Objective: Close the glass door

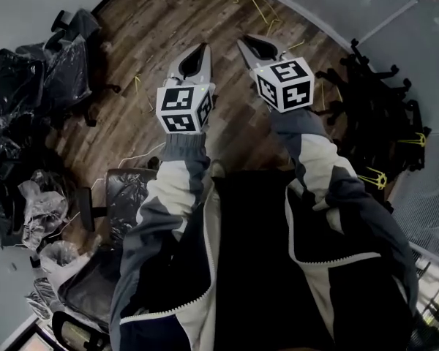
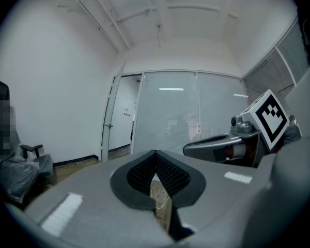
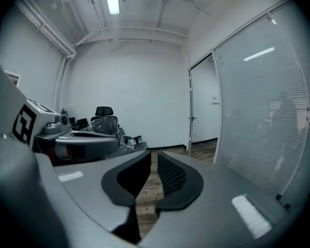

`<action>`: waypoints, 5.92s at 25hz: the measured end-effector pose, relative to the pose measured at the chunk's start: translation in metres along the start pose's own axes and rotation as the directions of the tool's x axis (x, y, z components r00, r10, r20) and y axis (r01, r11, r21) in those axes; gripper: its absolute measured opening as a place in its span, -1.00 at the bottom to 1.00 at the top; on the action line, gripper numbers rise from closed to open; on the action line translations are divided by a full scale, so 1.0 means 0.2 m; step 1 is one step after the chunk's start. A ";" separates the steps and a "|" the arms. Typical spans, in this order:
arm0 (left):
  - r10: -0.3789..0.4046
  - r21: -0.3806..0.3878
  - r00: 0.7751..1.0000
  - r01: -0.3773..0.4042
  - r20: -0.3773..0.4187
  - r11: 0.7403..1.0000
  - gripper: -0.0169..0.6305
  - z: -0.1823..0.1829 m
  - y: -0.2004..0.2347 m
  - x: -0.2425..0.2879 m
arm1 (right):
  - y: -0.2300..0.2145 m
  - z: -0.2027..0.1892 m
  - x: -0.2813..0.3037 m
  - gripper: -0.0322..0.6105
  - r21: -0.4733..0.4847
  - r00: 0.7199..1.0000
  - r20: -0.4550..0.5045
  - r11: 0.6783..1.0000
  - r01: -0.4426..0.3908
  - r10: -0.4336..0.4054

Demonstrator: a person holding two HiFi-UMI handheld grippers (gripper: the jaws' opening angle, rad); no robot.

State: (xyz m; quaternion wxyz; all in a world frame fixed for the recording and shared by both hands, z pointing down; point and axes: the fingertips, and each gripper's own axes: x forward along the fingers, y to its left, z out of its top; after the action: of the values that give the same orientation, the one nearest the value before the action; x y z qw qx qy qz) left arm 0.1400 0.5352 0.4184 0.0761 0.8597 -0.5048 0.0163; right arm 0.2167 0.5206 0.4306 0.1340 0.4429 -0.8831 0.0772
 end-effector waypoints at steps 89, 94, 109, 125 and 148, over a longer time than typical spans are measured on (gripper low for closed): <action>0.241 0.002 0.969 -0.241 0.058 0.970 -0.95 0.82 3.94 3.77 | -1.89 1.68 5.10 -0.89 -0.154 0.969 0.074 0.963 -0.221 0.234; 0.163 0.009 0.986 -0.163 0.042 0.987 -0.95 0.81 4.12 4.02 | -2.04 1.73 5.34 -0.89 -0.130 0.986 0.062 0.981 -0.145 0.154; -0.397 0.061 0.918 0.396 0.001 0.916 -0.95 0.91 4.26 4.59 | -2.36 1.75 5.42 -0.89 0.050 0.910 0.085 0.914 0.403 -0.406; -0.552 0.061 0.834 0.552 -0.010 0.832 -0.95 0.96 4.14 4.77 | -2.55 1.71 5.46 -0.67 -0.609 0.721 -0.161 0.643 0.465 -0.674; -0.599 0.054 0.801 0.599 -0.012 0.799 -0.95 0.94 4.09 4.77 | -2.83 1.44 5.72 -0.48 -0.926 0.504 -0.309 0.377 0.034 -0.807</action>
State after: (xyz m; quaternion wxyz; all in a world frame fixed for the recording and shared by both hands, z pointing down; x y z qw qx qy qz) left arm -0.1149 -0.7103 0.4255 0.0525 0.9769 -0.2071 0.0031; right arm -0.0311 -0.7609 0.5147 0.6882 0.4820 -0.4935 -0.2249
